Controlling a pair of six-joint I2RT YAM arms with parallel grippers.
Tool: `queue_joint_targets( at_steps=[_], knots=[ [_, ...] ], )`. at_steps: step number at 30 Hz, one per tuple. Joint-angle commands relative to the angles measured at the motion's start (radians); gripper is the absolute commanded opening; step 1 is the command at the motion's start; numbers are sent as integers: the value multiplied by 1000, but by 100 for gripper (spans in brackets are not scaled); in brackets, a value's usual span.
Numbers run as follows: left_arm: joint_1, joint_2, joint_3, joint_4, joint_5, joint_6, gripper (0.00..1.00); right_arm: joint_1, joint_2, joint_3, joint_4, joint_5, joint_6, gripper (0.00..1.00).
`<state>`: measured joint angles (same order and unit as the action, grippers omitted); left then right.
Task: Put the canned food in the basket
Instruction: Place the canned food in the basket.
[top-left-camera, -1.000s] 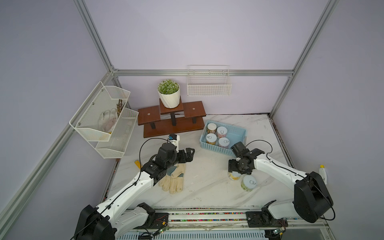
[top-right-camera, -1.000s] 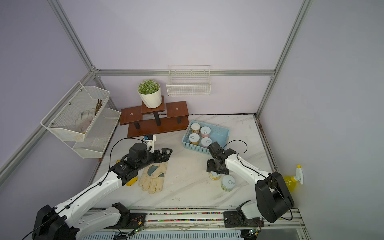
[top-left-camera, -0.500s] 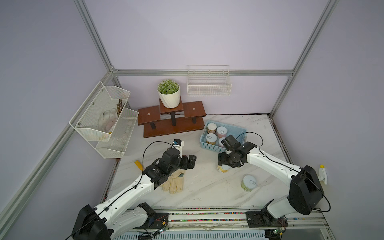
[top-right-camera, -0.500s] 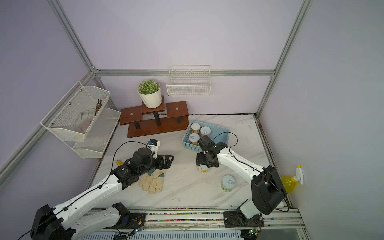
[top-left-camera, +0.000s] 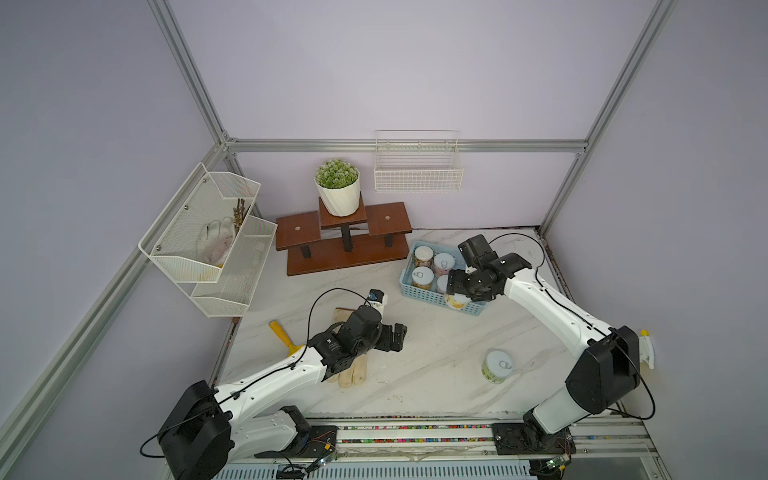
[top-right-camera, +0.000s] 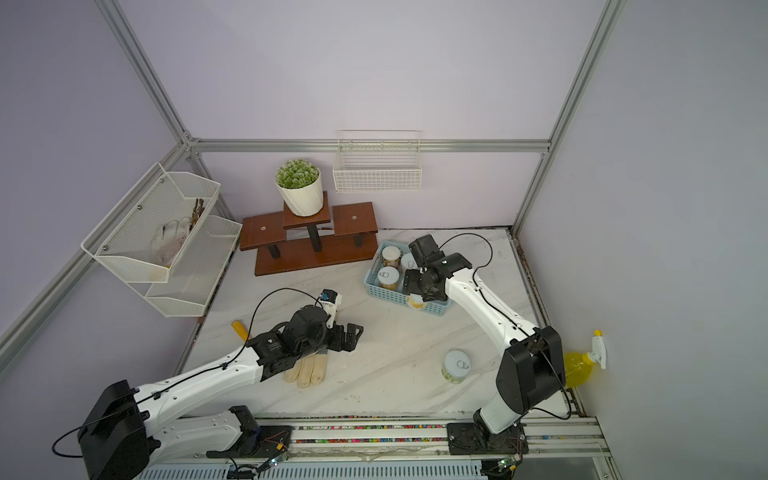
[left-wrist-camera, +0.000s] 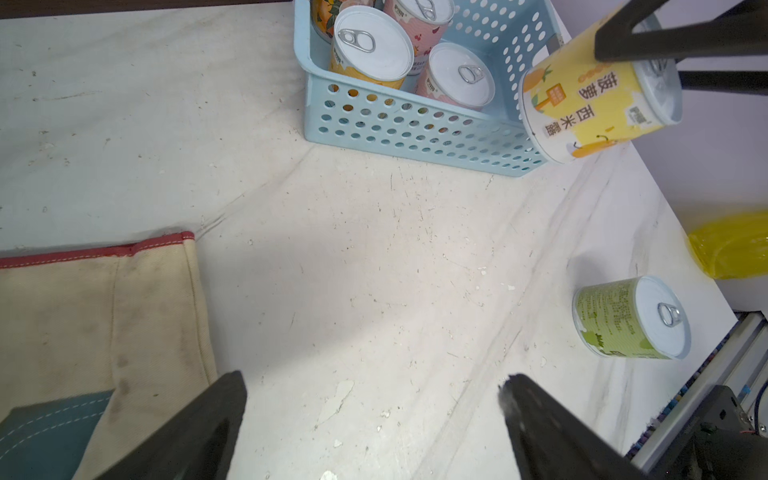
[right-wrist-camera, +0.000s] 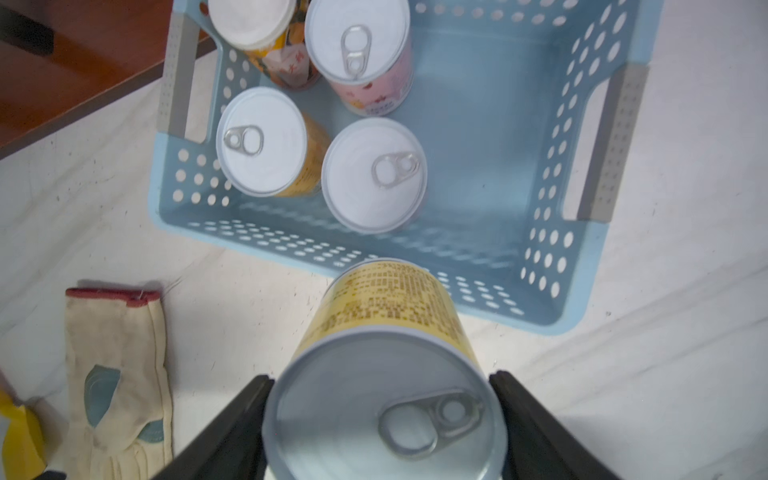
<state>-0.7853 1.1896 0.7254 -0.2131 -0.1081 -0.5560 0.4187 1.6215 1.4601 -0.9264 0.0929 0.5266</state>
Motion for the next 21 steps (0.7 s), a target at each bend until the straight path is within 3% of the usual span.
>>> queue_joint_targets(
  at_steps=[1, 10, 21],
  knots=[
    [13, 30, 97, 43, 19, 26, 100, -33, 51, 91, -8, 57, -45, 70],
    [137, 3, 110, 48, 125, 7, 100, -97, 229, 284, -12, 66, -46, 69],
    [349, -214, -34, -19, 178, -47, 100, -162, 404, 451, -29, 48, -47, 69]
  ],
)
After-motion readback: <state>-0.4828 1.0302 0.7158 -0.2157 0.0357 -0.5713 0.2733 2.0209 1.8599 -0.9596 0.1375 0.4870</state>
